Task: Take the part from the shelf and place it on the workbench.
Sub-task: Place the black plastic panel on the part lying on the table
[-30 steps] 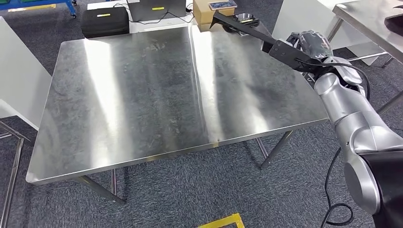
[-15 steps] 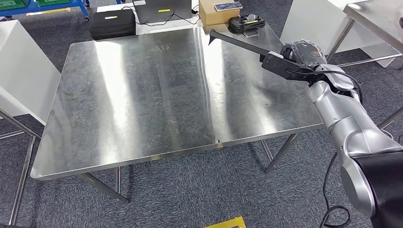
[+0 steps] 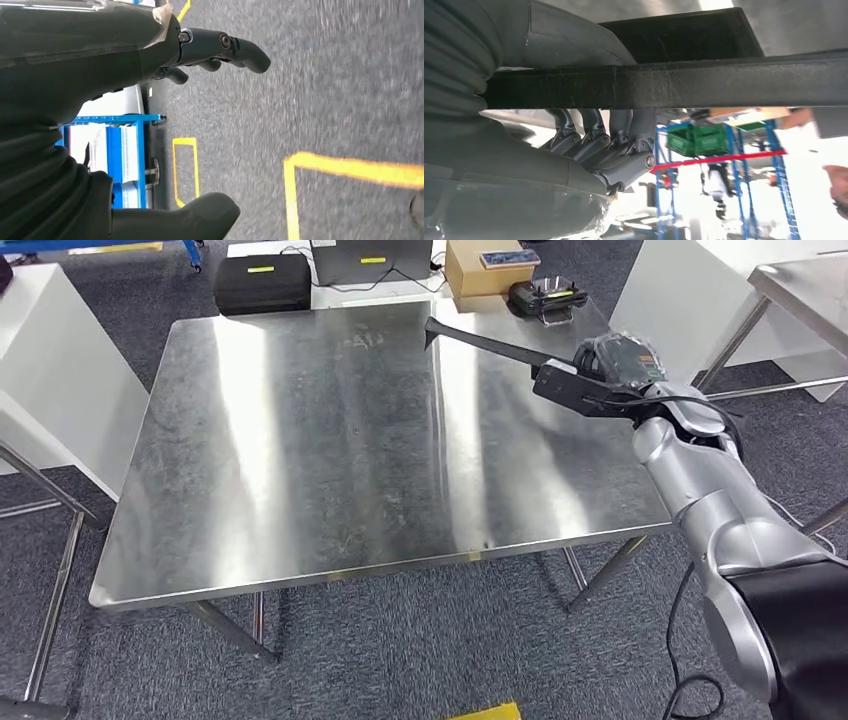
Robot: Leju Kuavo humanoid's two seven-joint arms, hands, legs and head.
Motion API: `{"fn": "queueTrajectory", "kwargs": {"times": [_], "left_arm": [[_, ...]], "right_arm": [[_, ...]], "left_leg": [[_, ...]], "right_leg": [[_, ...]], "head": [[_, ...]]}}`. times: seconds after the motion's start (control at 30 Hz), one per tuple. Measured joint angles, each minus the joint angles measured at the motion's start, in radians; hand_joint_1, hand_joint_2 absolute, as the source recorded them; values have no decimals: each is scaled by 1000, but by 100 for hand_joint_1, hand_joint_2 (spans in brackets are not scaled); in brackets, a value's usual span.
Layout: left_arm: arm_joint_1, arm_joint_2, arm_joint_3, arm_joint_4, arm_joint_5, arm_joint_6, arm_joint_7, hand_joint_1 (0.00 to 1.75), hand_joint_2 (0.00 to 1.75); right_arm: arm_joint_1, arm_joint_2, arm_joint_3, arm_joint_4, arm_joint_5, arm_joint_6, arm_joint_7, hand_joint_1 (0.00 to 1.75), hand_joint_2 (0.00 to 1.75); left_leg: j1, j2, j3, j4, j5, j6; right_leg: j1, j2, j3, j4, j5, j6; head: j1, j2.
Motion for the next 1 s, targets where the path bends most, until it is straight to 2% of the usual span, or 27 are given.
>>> {"fn": "queueTrajectory", "kwargs": {"times": [0.07,0.1,0.13,0.17,0.2,0.27,0.3,0.37,0.43,0.5,0.57,0.6,0.63,0.67,0.73,0.77,0.8,0.93,0.97,1.0], "left_arm": [[-1,0,0,0,1,3,5,0,175],[-1,-1,0,0,1,4,8,0,175],[-1,-2,0,0,1,6,10,0,175],[-1,-4,0,0,1,7,12,0,175],[-1,-6,1,0,1,10,14,0,175],[-2,-8,1,0,1,15,18,0,175],[-2,-8,2,0,1,17,20,0,175],[-1,-10,3,0,1,22,26,0,175],[-1,-11,6,0,1,27,30,0,175],[-1,-12,11,0,1,29,32,0,175],[-1,-14,16,0,1,29,33,0,175],[-1,-14,18,0,1,29,32,0,175],[-1,-15,19,0,1,29,31,0,175],[-1,-15,20,0,1,29,30,0,175],[-1,-15,22,0,1,27,24,0,175],[-2,-16,23,0,1,25,20,0,175],[-2,-17,24,0,1,23,15,0,175],[-1,-18,25,0,1,9,-6,0,175],[-1,-18,25,0,1,6,-10,0,175],[-1,-18,25,0,1,4,-13,0,175]], "right_arm": [[10,6,1,2,6,-6,4,175,175],[16,11,2,3,10,-9,6,175,175],[22,16,4,3,14,-13,10,175,175],[25,24,7,3,22,-16,14,175,175],[26,32,11,3,31,-21,20,175,175],[24,54,20,3,53,-27,33,175,175],[23,66,24,3,63,-30,39,175,175],[22,92,33,3,80,-30,49,175,175],[19,118,43,3,98,-30,58,175,175],[16,142,54,3,115,-30,65,175,175],[17,161,65,4,127,-31,71,175,175],[20,168,69,5,132,-31,74,175,175],[23,173,72,5,136,-32,75,175,175],[25,177,74,6,138,-33,76,175,175],[27,181,75,6,142,-35,76,175,175],[27,180,76,6,143,-37,77,175,175],[26,179,76,6,144,-39,77,175,175],[27,162,71,5,146,-43,75,175,175],[27,154,68,5,145,-45,74,175,175],[28,144,65,5,143,-47,71,175,175]], "left_leg": [[0,-9,0,0,0,4],[0,-14,0,1,0,4],[-1,-20,0,1,0,4],[-1,-25,0,2,0,3],[-1,-29,1,4,-1,2],[-4,-35,-3,12,-5,-6],[-6,-36,-5,14,-7,-10],[-6,-38,-8,14,-6,-20],[-2,-34,-15,29,-19,-31],[3,-22,-54,115,-71,-46],[10,-14,-119,250,-131,-58],[14,-13,-142,292,-142,-62],[17,-11,-146,298,-134,-65],[19,-8,-130,263,-108,-67],[21,7,-57,121,-45,-67],[20,13,-27,62,-25,-64],[18,16,-9,28,-17,-60],[9,4,-2,10,-10,-29],[9,1,0,6,-6,-20],[9,-1,2,3,-4,-12]], "right_leg": [[0,5,-71,144,-50,-1],[0,7,-92,182,-57,3],[0,9,-92,178,-48,10],[0,10,-70,128,-23,17],[-1,13,-34,51,10,23],[0,22,31,-80,57,22],[0,26,46,-110,66,17],[2,24,48,-118,69,2],[-6,19,51,-124,74,-14],[-12,14,55,-128,77,-27],[-12,11,56,-128,76,-33],[-12,8,56,-128,76,-33],[-12,5,56,-128,75,-33],[-13,2,56,-128,75,-32],[-12,-4,57,-127,73,-29],[-9,-6,57,-127,72,-25],[-6,-8,57,-127,71,-20],[0,-12,51,-117,62,5],[0,-9,37,-89,46,6],[-1,-4,11,-37,21,4]], "head": [[1,0],[2,0],[2,0],[3,0],[4,0],[3,0],[2,0],[2,0],[0,0],[-4,0],[-7,0],[-7,0],[-8,0],[-7,0],[-8,0],[-8,0],[-7,0],[-1,0],[-1,0],[0,0]]}}
